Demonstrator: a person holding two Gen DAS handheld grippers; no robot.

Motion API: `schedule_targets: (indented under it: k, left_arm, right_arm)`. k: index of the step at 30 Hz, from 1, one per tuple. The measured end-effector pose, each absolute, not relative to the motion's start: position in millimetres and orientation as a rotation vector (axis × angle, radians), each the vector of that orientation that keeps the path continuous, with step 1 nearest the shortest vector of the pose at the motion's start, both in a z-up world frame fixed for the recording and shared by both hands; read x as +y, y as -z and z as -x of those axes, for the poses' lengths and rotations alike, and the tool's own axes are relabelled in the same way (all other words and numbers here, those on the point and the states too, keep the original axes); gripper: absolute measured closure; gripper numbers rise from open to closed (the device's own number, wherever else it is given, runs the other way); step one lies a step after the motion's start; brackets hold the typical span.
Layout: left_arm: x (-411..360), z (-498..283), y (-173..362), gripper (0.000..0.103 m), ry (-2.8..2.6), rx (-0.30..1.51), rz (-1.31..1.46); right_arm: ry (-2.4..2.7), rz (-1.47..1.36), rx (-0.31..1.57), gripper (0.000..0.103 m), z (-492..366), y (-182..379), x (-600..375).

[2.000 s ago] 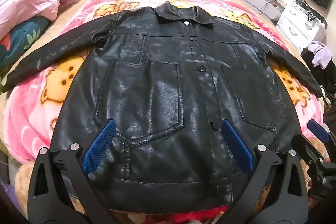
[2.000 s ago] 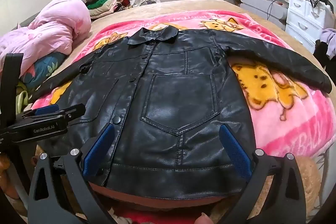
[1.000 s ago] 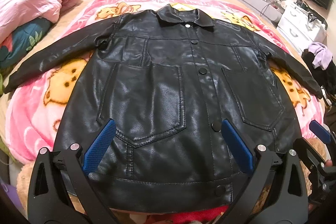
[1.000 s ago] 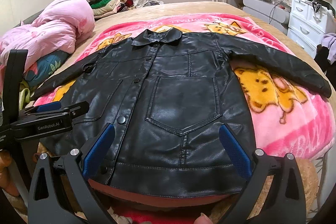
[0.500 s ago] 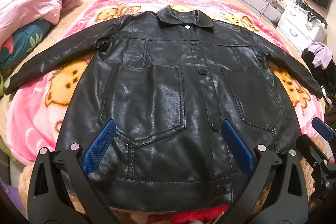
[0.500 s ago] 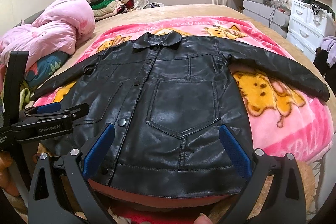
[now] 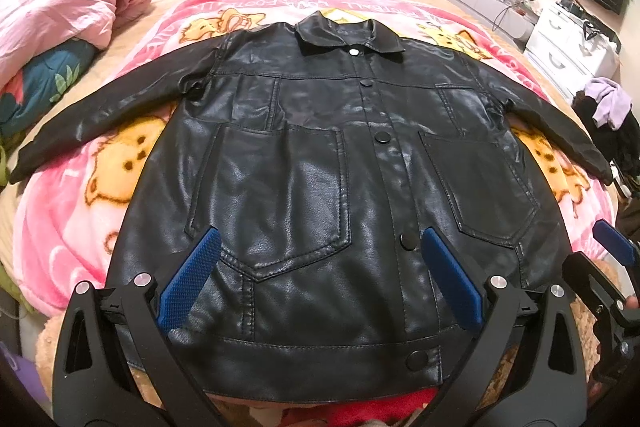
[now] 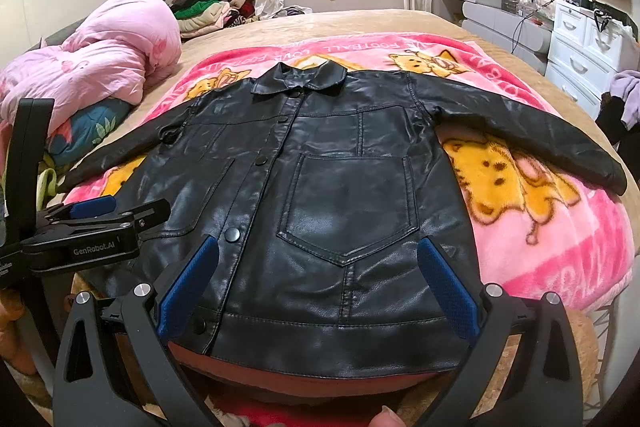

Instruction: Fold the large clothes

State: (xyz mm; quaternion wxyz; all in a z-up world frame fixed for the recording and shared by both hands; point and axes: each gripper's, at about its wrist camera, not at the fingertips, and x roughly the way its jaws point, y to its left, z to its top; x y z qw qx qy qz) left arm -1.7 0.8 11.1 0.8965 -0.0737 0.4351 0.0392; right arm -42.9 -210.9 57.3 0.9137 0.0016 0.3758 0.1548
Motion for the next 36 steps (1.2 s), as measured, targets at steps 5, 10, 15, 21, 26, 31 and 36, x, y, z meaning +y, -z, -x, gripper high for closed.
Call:
schedule_targets:
  k: [5, 10, 15, 21, 26, 31, 36]
  left_arm:
    - [0.1, 2.0, -10.9, 0.009, -0.083, 0.902, 0.149]
    - [-0.5, 2.8, -10.3, 0.009, -0.084, 0.900, 0.149]
    - [-2.4, -0.1, -11.8, 0.009, -0.081, 0.902, 0.142]
    - [-3.3, -17.7, -16.5, 0.009, -0.074, 0.898, 0.131]
    - [-0.7, -34.6, -19.5, 0.009, -0.074, 0.895, 0.131]
    - [3.0, -50.7, -24.1, 0.009, -0.068, 0.891, 0.131]
    - [4.6, -65.3, -30.5, 0.009, -0.066, 0.880, 0.108]
  right_arm:
    - [-0.324, -0.003, 0.772, 0.004, 42.9, -57.6, -211.0]
    - [-0.323, -0.004, 0.772, 0.004, 42.3, -57.3, -211.3]
    - [-0.325, -0.004, 0.769, 0.004, 39.4, -58.7, -210.5]
    - [-0.315, 0.002, 0.747, 0.004, 19.9, -68.7, -208.9]
    - [-0.309, 0.001, 0.721, 0.004, 0.8, -78.8, -209.0]
    - [-0.307, -0.007, 0.719, 0.004, -18.4, -82.3, -210.2]
    - [-0.315, -0.010, 0.713, 0.004, -33.4, -86.2, -210.0]
